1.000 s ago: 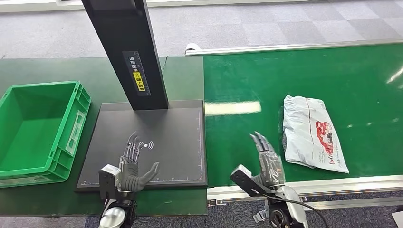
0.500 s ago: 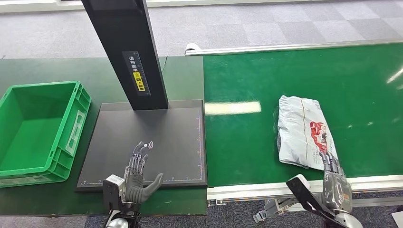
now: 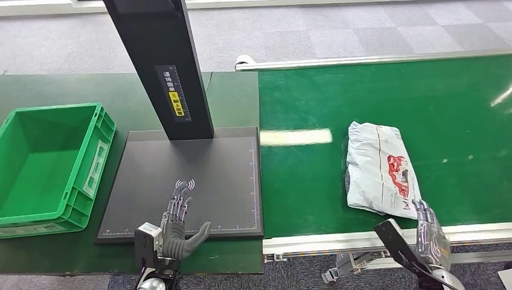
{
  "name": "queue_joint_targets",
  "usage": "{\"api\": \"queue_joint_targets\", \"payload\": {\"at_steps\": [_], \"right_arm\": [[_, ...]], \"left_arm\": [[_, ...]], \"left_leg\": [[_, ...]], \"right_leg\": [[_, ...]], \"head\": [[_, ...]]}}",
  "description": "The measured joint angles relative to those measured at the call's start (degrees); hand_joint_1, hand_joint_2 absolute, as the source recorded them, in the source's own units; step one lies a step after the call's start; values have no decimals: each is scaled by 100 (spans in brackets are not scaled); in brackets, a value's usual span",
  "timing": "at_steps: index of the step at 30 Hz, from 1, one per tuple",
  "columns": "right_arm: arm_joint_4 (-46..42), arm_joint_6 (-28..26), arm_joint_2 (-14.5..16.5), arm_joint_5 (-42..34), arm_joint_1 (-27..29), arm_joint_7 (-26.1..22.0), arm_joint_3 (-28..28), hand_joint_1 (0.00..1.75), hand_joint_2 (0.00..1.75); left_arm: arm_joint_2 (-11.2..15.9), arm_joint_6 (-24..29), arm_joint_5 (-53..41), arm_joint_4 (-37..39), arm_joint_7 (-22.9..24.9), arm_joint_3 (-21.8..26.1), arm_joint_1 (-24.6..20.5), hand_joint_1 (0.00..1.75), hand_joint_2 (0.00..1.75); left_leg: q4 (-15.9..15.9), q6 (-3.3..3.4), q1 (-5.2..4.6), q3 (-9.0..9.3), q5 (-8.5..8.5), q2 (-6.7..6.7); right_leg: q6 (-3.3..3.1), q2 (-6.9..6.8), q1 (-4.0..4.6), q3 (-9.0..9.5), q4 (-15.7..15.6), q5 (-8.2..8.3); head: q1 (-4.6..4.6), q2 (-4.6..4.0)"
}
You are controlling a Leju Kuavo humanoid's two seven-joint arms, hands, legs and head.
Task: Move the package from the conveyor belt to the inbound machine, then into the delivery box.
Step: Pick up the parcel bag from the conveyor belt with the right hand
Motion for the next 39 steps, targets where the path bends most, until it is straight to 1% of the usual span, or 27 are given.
{"api": "queue_joint_targets", "payload": {"at_steps": [5, 8, 12, 15, 21, 26, 34, 39], "right_arm": [[294, 131, -109, -167, -239, -108, -42, 0, 175], [577, 279, -190, -421, -449, -253, -99, 0, 175], [1209, 352, -467, -669, -857, -462, -191, 0, 175], [1526, 361, -620, -702, -1038, -504, -223, 0, 175], [1916, 360, -794, -766, -1236, -573, -254, 0, 175], [2557, 391, -1011, -761, -1684, -653, -210, 0, 175], [3946, 381, -998, -750, -2666, -774, 213, 0, 175], [4537, 451, -859, -768, -3141, -904, 498, 0, 175]], "left_arm": [[3, -12, 0, 65, 0, -73, -5, 0, 175], [19, -32, 4, 114, -4, -115, -39, 0, 175], [39, -43, 50, 201, -34, -139, -111, 0, 175], [54, -43, 54, 251, -44, -145, -136, 0, 175], [76, -19, 92, 278, -71, -164, -147, 0, 175], [85, -8, 117, 278, -79, -207, -146, 0, 175], [97, -5, 163, 293, -78, -357, -178, 0, 175], [95, -32, 157, 356, -45, -469, -257, 0, 175]], "left_leg": [[0, 1, -1, 2, 1, 0], [0, 1, -1, 2, 1, 0], [2, 1, -1, 4, 1, 0], [3, 1, -1, 3, 1, -1], [2, 1, -1, -2, 1, -1], [2, 2, -1, 0, 2, -1], [3, 2, 0, 4, 4, 0], [3, 2, 0, 1, 5, 0]], "right_leg": [[0, 0, -1, 3, 0, 0], [1, 0, -1, 3, 0, 1], [1, 0, -2, 4, 0, 1], [1, 0, -2, 4, 0, 1], [1, -1, -1, 1, 0, 1], [1, 0, -2, 4, 0, 2], [2, 0, 0, 6, 1, 6], [2, 0, 0, 4, 3, 6]], "head": [[1, 0], [0, 0], [1, 0], [0, 0], [-1, 0], [1, 0], [0, 0], [0, 0]]}}
